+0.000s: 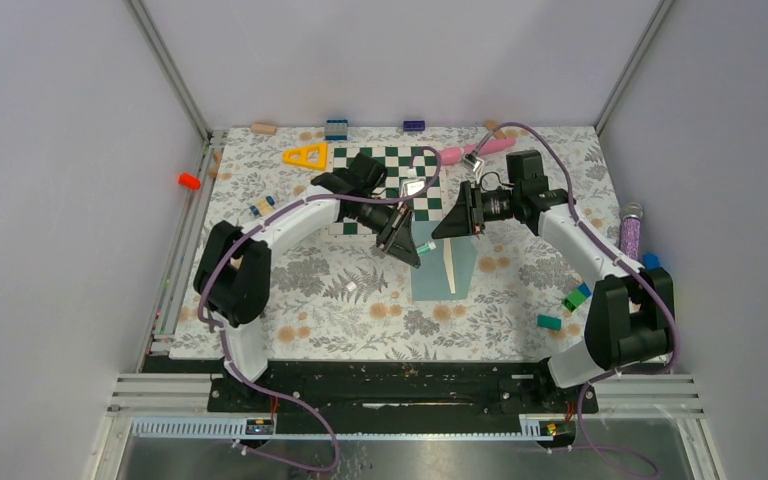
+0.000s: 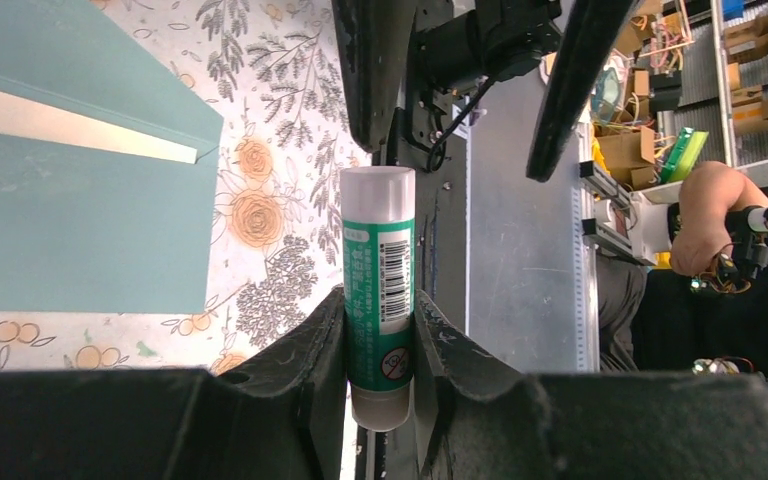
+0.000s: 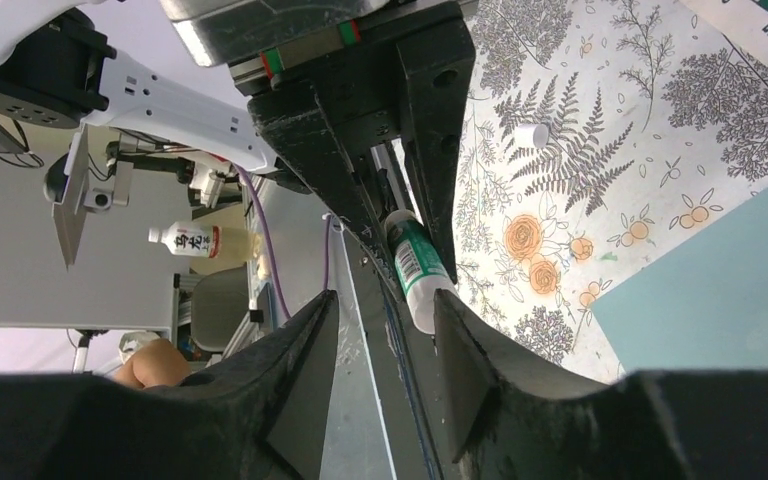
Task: Place the letter into the envelope and seal it
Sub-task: Unscrew the solid glue.
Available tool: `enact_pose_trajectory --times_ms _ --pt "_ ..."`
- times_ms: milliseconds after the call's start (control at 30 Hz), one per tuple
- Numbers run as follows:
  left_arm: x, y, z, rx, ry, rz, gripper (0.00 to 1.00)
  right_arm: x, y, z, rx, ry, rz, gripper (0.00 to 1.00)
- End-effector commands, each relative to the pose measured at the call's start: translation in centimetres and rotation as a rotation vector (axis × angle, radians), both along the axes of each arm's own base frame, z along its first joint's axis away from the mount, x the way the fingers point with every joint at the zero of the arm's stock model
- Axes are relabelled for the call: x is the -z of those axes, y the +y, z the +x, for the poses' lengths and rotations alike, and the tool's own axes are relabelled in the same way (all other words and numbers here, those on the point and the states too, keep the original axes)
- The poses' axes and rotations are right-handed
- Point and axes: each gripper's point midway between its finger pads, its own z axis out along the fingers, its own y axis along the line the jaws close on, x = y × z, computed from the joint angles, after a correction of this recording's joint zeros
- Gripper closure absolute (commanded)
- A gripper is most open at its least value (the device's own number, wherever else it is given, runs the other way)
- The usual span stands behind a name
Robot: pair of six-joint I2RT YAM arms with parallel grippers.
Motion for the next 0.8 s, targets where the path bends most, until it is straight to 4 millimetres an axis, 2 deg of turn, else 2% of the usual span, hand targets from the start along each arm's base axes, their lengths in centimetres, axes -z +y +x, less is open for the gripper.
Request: enact_pose_trajectory --times_ms 0,267,467,767 --pt "-1.9 0.1 1.0 -0.042 -0.123 -0.020 0.85 0.0 0.2 0.6 0.011 0.019 -0.021 0.52" --pt "-2.1 0.0 1.1 -0.069 -0.192 -0.009 0.85 1.7 0.5 0.8 0.018 0.052 -0.075 0.52" --pt "-1.9 -0.2 0.9 -0.066 -0.204 0.000 0.85 1.4 0.9 0.4 -0.010 0.073 -0.051 0.54" --pt "-1.8 -0.2 1.0 -0.074 -0.221 0.012 0.84 0.9 1.3 -0.1 -0.043 0.102 -0.022 0.75"
